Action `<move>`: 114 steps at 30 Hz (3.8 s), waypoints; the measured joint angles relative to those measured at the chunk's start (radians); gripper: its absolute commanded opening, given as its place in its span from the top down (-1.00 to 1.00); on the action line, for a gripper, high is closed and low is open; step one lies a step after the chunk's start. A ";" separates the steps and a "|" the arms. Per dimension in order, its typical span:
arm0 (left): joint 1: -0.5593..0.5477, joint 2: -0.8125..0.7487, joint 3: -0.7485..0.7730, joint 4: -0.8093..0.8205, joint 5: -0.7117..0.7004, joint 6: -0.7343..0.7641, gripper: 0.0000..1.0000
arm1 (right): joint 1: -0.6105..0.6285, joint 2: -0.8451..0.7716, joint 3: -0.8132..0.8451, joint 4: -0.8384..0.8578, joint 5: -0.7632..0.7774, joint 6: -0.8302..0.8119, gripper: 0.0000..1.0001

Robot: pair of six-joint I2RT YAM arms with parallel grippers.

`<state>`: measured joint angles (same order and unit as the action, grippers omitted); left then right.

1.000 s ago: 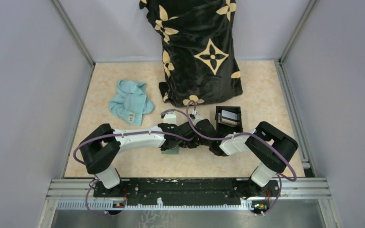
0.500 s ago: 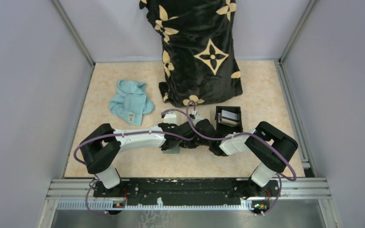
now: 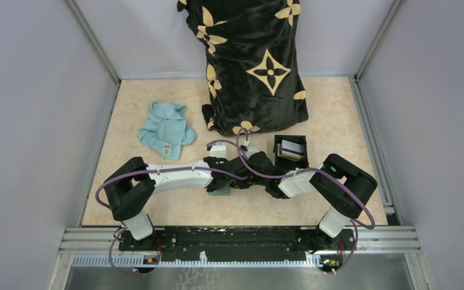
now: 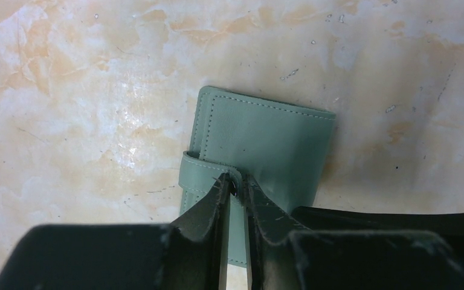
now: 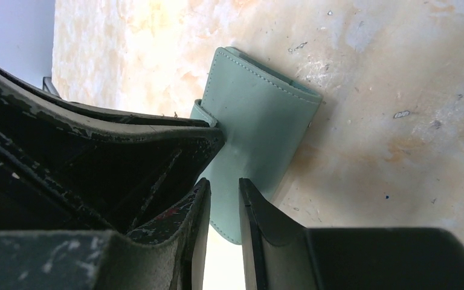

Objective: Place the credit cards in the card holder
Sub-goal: Close the card holder at the center of the board.

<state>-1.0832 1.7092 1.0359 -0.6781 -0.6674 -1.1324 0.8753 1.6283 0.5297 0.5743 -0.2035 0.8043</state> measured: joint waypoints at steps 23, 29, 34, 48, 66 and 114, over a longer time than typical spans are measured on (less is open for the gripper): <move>-0.026 0.014 0.027 -0.027 0.002 -0.024 0.63 | -0.001 0.003 -0.020 0.025 0.002 0.001 0.59; -0.028 0.020 0.032 -0.026 0.003 -0.027 0.63 | 0.000 -0.037 -0.034 -0.008 0.028 -0.001 0.59; -0.029 0.020 0.033 -0.026 0.003 -0.029 0.63 | 0.000 -0.058 -0.045 -0.026 0.050 -0.004 0.63; -0.032 0.020 0.033 -0.026 0.003 -0.036 0.63 | -0.016 -0.090 -0.061 -0.068 0.090 -0.019 0.77; -0.032 0.036 0.051 -0.038 0.002 -0.035 0.62 | -0.021 -0.062 -0.060 -0.056 0.077 -0.019 0.79; -0.040 0.166 0.230 -0.246 0.012 0.001 0.61 | -0.098 -0.017 -0.078 0.013 0.018 -0.019 0.80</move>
<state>-1.1229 1.8755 1.2655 -0.9245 -0.6556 -1.1316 0.7769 1.6115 0.4515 0.5873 -0.1852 0.7849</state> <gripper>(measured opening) 0.197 0.104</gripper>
